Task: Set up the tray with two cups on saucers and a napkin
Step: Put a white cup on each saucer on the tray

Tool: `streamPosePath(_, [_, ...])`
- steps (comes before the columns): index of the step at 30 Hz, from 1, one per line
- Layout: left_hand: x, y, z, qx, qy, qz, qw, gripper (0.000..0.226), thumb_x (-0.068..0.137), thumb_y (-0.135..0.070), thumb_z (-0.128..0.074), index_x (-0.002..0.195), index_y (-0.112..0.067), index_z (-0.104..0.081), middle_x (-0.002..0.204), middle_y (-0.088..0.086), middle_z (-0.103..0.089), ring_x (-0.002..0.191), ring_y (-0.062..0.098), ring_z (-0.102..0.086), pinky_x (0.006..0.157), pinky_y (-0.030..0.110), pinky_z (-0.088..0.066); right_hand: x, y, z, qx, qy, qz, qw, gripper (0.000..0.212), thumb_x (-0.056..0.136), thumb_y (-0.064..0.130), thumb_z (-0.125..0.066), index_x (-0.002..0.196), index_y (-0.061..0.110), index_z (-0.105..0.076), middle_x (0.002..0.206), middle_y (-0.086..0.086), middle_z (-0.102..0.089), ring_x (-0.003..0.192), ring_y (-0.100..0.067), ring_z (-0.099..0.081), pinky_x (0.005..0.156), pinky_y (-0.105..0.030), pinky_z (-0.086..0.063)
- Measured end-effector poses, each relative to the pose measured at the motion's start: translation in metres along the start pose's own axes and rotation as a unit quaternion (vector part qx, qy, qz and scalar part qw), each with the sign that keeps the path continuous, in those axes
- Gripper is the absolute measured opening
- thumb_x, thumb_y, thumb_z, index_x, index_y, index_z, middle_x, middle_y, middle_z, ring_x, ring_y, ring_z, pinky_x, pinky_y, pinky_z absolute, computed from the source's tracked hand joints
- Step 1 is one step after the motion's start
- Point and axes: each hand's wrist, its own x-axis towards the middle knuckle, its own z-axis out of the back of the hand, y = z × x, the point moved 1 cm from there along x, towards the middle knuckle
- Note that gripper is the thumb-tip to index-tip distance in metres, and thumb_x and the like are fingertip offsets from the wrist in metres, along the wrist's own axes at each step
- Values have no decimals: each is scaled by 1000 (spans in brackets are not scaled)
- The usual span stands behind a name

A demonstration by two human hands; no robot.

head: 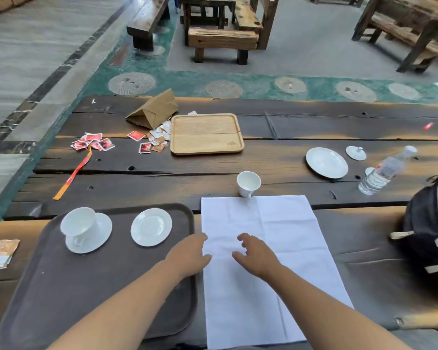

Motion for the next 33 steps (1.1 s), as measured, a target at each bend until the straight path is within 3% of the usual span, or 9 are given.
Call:
streamPosePath(11, [17, -36, -15, 19, 15, -8, 1000, 60, 96, -41, -56, 148, -18, -38, 147, -1, -49, 133, 17, -48, 106, 35, -43, 2, -35, 17, 16, -2, 0, 1000, 54, 96, 42, -57, 142, 19, -44, 132, -2, -56, 114, -21, -59, 94, -32, -47])
streamPosePath(24, [48, -49, -9, -14, -2, 0, 1000, 60, 95, -42, -58, 147, -18, -39, 147, -2, -49, 135, 15, -47, 106, 35, -43, 35, -50, 47, 69, -21, -13, 997, 53, 93, 42, -62, 140, 21, -48, 130, -3, -59, 112, -18, -61, 91, -31, -47])
streamPosePath(33, [98, -57, -1, -67, 5, 24, 997, 61, 94, -45, -60, 147, -23, -39, 142, -2, -53, 125, 17, -54, 101, 34, -47, 87, -65, 77, 162, -41, -43, 985, 54, 90, 41, -68, 138, 23, -51, 125, -1, -61, 107, -20, -63, 90, -33, -52])
